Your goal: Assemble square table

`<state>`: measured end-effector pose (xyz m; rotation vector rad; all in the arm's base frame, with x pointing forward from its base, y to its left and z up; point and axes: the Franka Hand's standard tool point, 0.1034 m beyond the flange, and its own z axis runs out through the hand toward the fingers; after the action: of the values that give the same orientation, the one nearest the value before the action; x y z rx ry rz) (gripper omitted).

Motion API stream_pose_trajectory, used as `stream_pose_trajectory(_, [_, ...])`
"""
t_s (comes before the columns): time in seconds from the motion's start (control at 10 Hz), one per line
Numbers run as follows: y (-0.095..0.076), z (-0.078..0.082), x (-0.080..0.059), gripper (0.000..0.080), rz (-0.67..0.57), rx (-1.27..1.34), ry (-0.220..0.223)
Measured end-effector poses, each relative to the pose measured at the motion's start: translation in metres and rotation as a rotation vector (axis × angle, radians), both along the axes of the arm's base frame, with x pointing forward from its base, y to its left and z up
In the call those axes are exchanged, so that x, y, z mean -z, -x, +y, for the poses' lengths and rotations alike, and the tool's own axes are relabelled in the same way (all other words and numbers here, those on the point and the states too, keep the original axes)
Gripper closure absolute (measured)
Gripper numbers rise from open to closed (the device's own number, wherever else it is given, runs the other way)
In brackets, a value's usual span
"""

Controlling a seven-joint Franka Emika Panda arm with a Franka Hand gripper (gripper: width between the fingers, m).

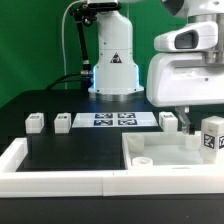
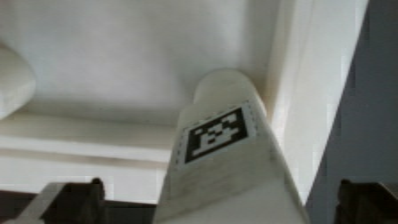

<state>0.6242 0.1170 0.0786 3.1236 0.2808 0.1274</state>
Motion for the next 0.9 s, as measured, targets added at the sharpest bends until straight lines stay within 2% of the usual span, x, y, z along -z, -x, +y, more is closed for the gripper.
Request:
stream_pose_trajectory(0.5, [-0.0015, -0.0081, -0.0034, 0.015, 0.028, -0.273, 0.026])
stream_pose_trajectory(0.8, [-0.0004, -0.0058, -0.0031, 0.015, 0.032, -0.258, 0.031])
stream_pose_trajectory(0.9, [-0.0003, -0.0069, -0.0027, 0.0264, 0.032, -0.256, 0.031])
